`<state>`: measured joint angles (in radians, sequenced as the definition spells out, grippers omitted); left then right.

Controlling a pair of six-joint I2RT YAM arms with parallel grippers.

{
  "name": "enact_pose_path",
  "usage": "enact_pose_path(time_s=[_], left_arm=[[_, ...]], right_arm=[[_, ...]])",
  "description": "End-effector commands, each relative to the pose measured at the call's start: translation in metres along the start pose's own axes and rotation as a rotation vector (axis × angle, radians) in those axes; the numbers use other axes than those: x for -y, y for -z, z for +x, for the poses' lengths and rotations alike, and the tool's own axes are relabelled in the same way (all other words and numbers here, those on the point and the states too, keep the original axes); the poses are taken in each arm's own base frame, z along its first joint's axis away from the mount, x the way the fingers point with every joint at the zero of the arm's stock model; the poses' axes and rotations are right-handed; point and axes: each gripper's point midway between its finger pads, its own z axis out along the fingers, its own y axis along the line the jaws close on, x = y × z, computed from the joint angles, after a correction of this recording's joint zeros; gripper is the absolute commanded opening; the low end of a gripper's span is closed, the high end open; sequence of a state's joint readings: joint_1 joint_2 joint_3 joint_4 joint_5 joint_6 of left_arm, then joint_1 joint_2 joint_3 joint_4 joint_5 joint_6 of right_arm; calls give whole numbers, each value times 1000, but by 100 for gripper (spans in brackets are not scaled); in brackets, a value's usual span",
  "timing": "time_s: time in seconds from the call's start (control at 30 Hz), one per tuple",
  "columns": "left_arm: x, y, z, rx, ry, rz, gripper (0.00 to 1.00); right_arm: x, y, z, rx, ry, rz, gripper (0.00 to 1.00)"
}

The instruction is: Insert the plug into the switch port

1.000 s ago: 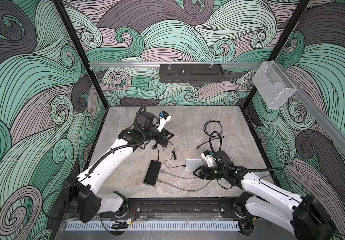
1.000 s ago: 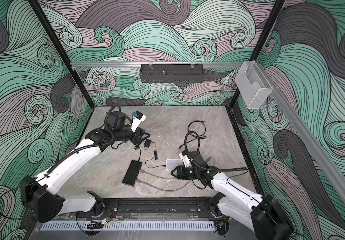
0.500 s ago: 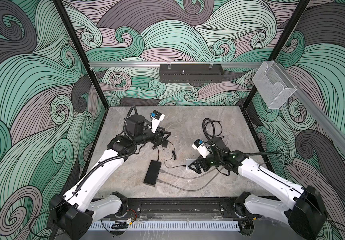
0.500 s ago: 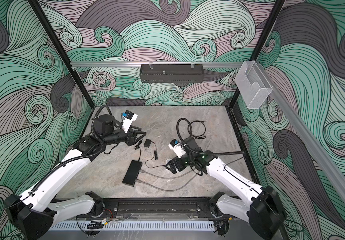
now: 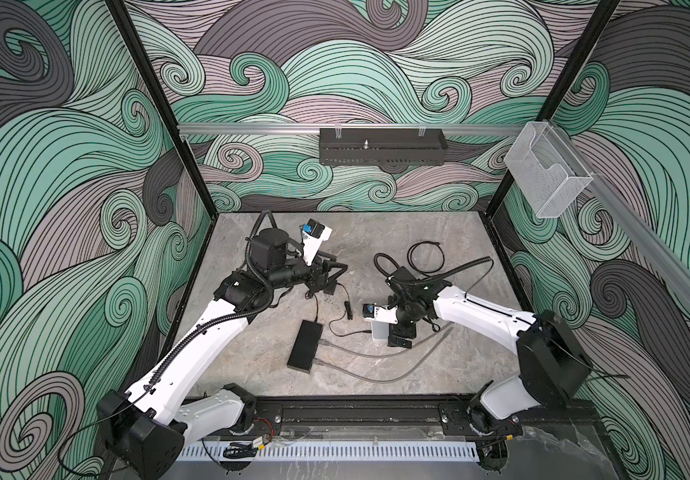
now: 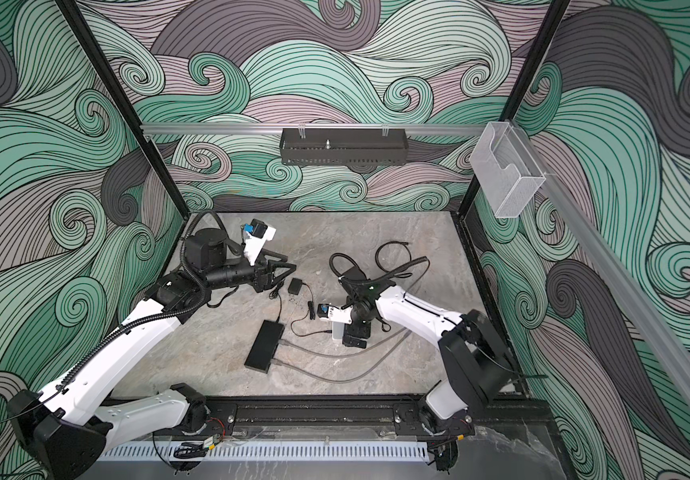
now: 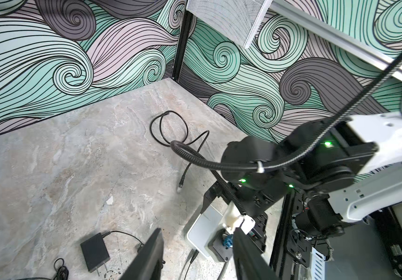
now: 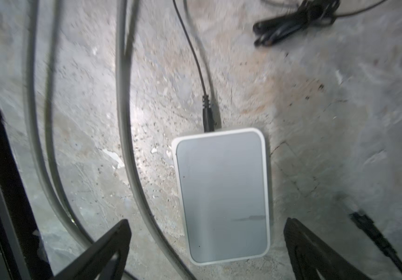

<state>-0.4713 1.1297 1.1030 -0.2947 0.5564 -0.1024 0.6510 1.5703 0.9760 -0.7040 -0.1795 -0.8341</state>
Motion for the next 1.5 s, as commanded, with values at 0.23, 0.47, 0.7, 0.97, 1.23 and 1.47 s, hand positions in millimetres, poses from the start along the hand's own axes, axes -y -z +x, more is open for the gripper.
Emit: enact_pose_path(time_s=[0.23, 0.47, 0.7, 0.97, 1.23, 1.47], left_arm=[[9, 3, -8, 31, 4, 50, 49], [9, 4, -8, 37, 2, 46, 49], [8, 3, -7, 34, 7, 47, 49], [8, 2, -7, 33, 9, 48, 49], [8, 2, -7, 33, 13, 47, 49], [5, 6, -9, 39, 9, 22, 49]], right_arm=[[9, -16, 19, -116, -20, -29, 99], [18, -28, 16, -138, -2, 16, 99], [19, -31, 8, -117, -44, 25, 90], [26, -37, 9, -141, -84, 53, 70], [37, -34, -3, -112, -105, 84, 62], [79, -39, -39, -87, -180, 109, 61]])
